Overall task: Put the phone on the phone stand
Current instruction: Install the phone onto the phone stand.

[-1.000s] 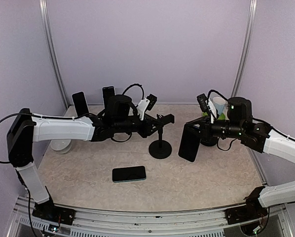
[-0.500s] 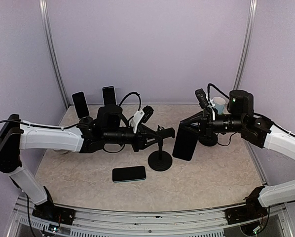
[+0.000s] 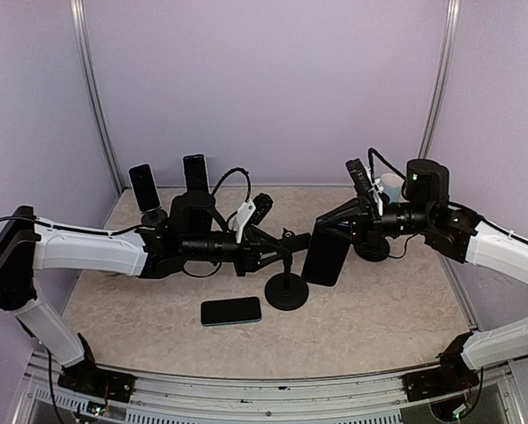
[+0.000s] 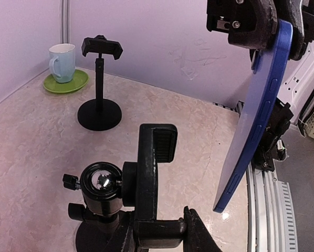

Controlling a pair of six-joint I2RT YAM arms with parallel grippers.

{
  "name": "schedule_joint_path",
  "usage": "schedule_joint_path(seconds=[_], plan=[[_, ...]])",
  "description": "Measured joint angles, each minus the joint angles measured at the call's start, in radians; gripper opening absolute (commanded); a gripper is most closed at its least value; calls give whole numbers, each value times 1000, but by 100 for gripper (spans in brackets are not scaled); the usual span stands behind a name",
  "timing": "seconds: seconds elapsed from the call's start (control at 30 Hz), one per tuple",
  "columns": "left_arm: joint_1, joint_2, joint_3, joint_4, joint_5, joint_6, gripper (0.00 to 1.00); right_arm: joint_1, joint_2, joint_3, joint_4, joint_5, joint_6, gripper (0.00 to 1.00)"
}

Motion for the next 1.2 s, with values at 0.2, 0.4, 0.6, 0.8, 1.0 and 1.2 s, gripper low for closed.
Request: schedule_joint_path(seconds=[0.2, 0.4, 0.6, 0.8, 1.0, 1.2], plan=[[0, 0, 0, 1, 13, 2, 0, 0, 30, 2, 6, -23, -36, 0], [1, 14, 11, 1, 50, 15, 0, 0, 59, 43, 12, -63, -71, 0], [2, 29, 25, 0, 79, 32, 0, 0, 106, 121, 11, -154, -123, 0], [11, 32, 32, -18, 136, 61, 0, 0, 167, 214, -30, -299, -195, 0], [33, 45, 75, -88, 210, 111, 0, 0, 270, 302, -121, -438, -291, 0], [52, 81, 163, -200, 267, 175, 0, 0, 350, 316, -141, -561, -316, 0]])
